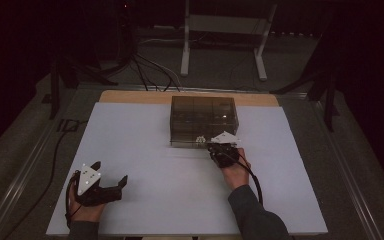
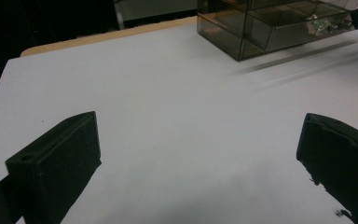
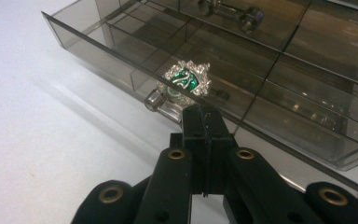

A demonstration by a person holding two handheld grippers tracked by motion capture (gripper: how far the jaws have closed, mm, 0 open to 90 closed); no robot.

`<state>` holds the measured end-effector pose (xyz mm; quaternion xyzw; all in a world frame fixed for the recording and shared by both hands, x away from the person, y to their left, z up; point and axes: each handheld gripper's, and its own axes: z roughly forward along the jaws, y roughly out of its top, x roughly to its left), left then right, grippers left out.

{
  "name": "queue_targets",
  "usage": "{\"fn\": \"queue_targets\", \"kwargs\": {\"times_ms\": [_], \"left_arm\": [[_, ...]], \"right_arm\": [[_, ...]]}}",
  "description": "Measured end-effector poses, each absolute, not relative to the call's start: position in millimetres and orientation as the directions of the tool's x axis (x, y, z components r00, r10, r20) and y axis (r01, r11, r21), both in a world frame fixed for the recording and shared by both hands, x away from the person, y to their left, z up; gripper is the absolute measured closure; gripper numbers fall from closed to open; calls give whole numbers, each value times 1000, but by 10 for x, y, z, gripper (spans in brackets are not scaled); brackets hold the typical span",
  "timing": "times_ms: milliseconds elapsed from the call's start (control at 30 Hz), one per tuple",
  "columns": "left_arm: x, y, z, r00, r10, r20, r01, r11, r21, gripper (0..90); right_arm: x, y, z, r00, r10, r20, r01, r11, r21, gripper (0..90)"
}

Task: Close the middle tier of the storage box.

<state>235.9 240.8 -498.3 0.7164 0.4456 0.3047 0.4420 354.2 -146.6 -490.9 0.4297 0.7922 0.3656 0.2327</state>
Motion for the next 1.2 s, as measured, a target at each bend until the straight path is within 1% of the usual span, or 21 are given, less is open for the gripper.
{"fn": "queue_targets", "kwargs": {"times_ms": [400,1200], "left_arm": [[2360,2406,-4983,418,908,42,370,-212,905,6],[2364,2400,-4987,421,906,41,369,-213,905,6]], "right_arm": [[3593,-1489,-4940,-502,863,-48,524,348,777,900],[3642,-1492,-4948,-493,869,-44,531,341,776,900]]}}
